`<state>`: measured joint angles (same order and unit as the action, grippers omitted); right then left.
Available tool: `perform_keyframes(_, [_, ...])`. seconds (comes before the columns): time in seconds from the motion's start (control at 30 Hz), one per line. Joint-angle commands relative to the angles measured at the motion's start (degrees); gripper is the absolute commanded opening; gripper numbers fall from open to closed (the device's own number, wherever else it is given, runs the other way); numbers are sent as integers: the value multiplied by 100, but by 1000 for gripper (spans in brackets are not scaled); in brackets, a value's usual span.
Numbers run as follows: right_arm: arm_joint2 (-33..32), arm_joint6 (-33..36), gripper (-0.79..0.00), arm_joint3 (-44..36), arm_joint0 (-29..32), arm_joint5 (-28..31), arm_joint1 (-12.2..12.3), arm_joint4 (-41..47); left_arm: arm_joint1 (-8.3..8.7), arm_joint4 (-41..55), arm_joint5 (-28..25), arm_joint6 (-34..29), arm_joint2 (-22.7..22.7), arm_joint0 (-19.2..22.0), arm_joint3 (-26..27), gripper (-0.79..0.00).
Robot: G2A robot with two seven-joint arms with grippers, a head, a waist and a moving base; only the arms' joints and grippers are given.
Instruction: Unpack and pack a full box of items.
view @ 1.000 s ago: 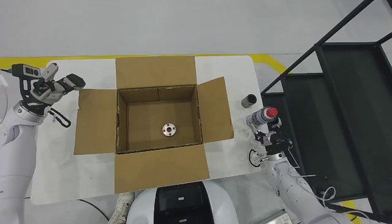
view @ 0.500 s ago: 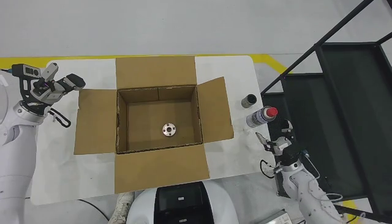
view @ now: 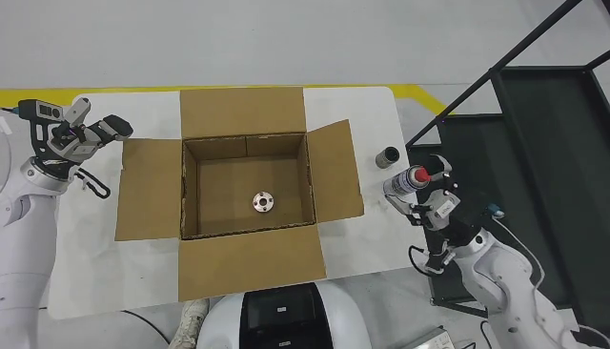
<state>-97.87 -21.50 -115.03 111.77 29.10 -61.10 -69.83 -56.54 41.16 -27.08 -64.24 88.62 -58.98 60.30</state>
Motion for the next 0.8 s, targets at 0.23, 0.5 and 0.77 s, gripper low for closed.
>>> perform_keyframes(0.23, [126, 488, 0, -110, -112, 374, 11, 326, 0, 0, 0, 0, 0, 0, 0, 0])
perform_keyframes(0.5, [126, 488, 0, -110, -112, 374, 11, 326, 0, 0, 0, 0, 0, 0, 0, 0])
perform_keyframes(0.77, [162, 1967, 0, -967, -470, 683, 73, -103, 0, 0, 0, 0, 0, 0, 0, 0])
